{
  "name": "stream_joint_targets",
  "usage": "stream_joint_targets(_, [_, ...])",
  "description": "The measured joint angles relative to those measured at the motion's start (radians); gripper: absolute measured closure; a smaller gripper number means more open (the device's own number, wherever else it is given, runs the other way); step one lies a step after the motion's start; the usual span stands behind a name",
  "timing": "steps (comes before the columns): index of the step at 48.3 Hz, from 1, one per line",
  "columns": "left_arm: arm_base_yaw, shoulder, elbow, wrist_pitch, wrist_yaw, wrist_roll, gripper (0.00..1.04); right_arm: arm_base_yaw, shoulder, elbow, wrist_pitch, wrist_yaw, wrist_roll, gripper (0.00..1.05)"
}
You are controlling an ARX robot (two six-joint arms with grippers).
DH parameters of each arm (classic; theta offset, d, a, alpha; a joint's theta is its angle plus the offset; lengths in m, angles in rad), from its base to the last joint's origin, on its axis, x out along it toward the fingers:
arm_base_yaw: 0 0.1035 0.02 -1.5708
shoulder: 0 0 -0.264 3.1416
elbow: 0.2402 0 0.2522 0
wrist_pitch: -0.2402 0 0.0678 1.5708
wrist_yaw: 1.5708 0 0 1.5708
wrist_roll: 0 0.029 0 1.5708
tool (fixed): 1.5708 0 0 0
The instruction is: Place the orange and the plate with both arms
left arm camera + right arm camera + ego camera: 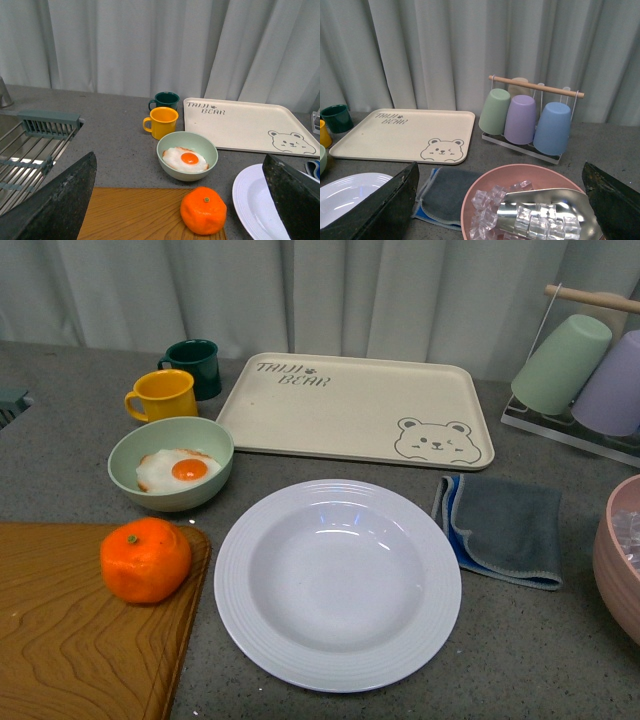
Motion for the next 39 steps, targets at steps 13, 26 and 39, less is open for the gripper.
stream_joint_targets(13, [0.0, 0.0, 0.0, 0.0, 0.0, 0.0, 0.07, 0.0, 0.0, 0.0, 0.0, 0.0, 0.0, 0.09])
stream_joint_targets(26, [0.0, 0.0, 0.0, 0.0, 0.0, 0.0, 0.07, 0.0, 0.0, 0.0, 0.0, 0.0, 0.0, 0.09])
stream_joint_targets(39, [0.0, 0.0, 0.0, 0.0, 0.0, 0.0, 0.07, 0.0, 0.0, 0.0, 0.0, 0.0, 0.0, 0.09])
